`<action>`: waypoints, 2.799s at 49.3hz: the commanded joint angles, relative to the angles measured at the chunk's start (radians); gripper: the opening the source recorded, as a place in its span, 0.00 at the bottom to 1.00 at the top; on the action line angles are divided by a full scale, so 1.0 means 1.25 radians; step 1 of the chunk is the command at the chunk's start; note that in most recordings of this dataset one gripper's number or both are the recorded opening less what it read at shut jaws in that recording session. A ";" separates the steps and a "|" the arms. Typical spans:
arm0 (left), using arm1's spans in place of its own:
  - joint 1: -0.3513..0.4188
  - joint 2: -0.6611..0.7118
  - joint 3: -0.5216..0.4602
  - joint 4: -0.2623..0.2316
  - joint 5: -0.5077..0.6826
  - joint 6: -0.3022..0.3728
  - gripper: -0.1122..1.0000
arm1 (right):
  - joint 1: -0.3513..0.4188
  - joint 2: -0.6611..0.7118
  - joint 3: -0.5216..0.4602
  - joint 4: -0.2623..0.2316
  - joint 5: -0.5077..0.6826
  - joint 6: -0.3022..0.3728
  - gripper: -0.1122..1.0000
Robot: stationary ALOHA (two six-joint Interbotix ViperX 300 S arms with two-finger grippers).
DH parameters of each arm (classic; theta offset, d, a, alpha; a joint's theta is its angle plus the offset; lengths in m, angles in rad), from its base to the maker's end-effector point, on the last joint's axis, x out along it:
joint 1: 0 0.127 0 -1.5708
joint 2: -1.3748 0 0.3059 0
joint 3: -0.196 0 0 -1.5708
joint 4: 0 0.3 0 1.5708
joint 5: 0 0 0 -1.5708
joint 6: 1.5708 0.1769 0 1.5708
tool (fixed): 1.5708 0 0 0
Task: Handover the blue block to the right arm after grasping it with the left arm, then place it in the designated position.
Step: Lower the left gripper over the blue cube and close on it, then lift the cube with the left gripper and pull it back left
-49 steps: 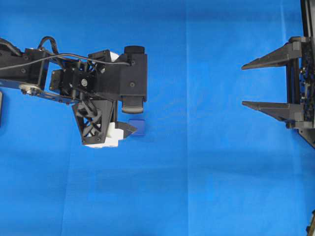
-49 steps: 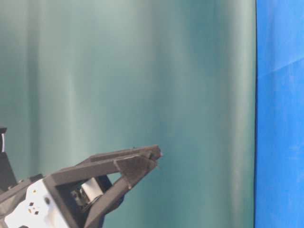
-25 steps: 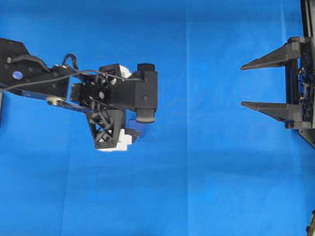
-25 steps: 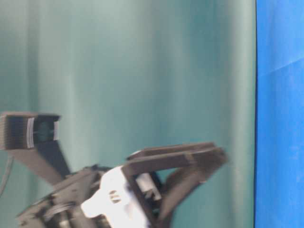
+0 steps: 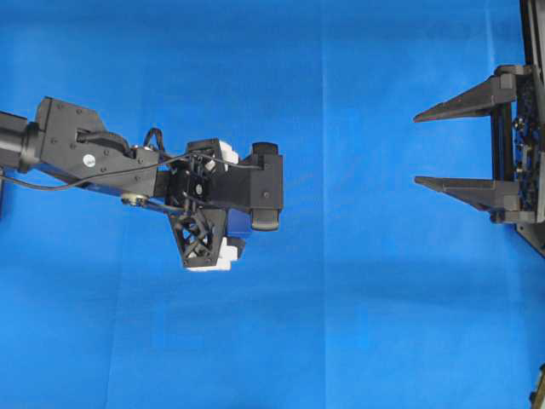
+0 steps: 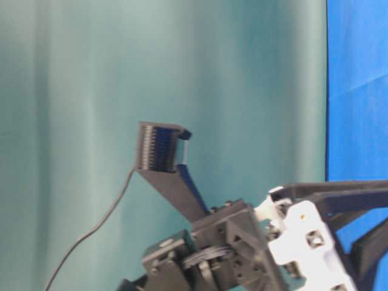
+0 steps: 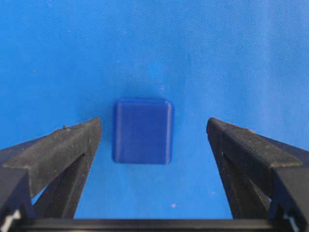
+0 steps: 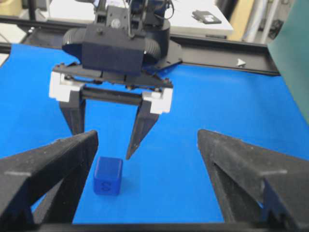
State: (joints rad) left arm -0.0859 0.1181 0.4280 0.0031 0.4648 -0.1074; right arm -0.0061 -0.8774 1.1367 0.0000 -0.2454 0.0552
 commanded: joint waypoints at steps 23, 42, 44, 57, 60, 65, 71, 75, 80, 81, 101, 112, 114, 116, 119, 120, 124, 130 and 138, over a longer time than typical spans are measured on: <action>-0.004 0.055 0.017 0.002 -0.063 -0.010 0.94 | -0.002 0.021 -0.018 0.002 -0.007 0.001 0.98; -0.001 0.077 0.020 0.002 -0.069 -0.010 0.94 | -0.002 0.023 -0.017 0.002 -0.007 0.001 0.98; -0.001 0.077 0.020 0.002 -0.069 -0.010 0.93 | -0.002 0.022 -0.018 0.002 -0.007 0.001 0.98; -0.001 0.076 0.020 0.002 -0.069 -0.007 0.51 | -0.002 0.022 -0.018 0.002 -0.007 0.001 0.98; -0.001 0.076 0.020 0.002 -0.066 -0.007 0.51 | -0.002 0.022 -0.018 0.002 -0.007 0.001 0.98; -0.001 0.076 0.020 0.002 -0.066 -0.009 0.51 | -0.002 0.022 -0.018 0.002 -0.007 0.001 0.98; -0.001 0.075 0.017 0.002 -0.064 -0.009 0.51 | -0.002 0.023 -0.018 0.002 -0.007 0.001 0.98; -0.001 0.067 0.013 0.002 -0.050 -0.007 0.51 | -0.002 0.023 -0.018 0.002 -0.006 0.001 0.98; 0.000 0.044 0.006 0.002 -0.015 -0.007 0.51 | -0.002 0.023 -0.020 0.002 -0.004 0.001 0.98; 0.000 0.038 0.004 0.004 -0.006 -0.007 0.51 | -0.002 0.022 -0.020 0.002 -0.004 0.001 0.98; 0.000 -0.120 -0.038 0.002 0.119 -0.009 0.51 | -0.002 0.021 -0.021 0.001 -0.002 0.001 0.98; -0.001 -0.166 -0.108 0.002 0.227 -0.009 0.51 | -0.002 0.022 -0.021 0.002 -0.002 0.001 0.98; -0.002 -0.173 -0.124 0.002 0.247 -0.009 0.51 | -0.002 0.022 -0.021 0.002 -0.002 0.001 0.98; -0.004 -0.182 -0.140 0.002 0.264 -0.009 0.51 | -0.002 0.021 -0.021 0.002 -0.002 0.001 0.98; -0.005 -0.193 -0.158 0.002 0.288 -0.007 0.51 | -0.002 0.021 -0.021 0.002 -0.002 0.001 0.98; -0.004 -0.196 -0.164 0.002 0.296 -0.007 0.51 | -0.002 0.021 -0.021 0.001 -0.002 0.001 0.98; -0.004 -0.207 -0.180 0.002 0.323 -0.007 0.51 | -0.002 0.021 -0.021 0.002 -0.002 0.002 0.98; -0.004 -0.223 -0.194 0.002 0.350 -0.009 0.51 | -0.002 0.021 -0.021 0.002 -0.002 0.002 0.98; -0.005 -0.237 -0.214 0.002 0.366 -0.007 0.51 | -0.002 0.021 -0.021 0.002 -0.002 0.002 0.98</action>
State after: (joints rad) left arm -0.0890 -0.0644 0.1994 0.0046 0.9158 -0.1181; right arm -0.0077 -0.8514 1.1367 0.0000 -0.2454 0.0568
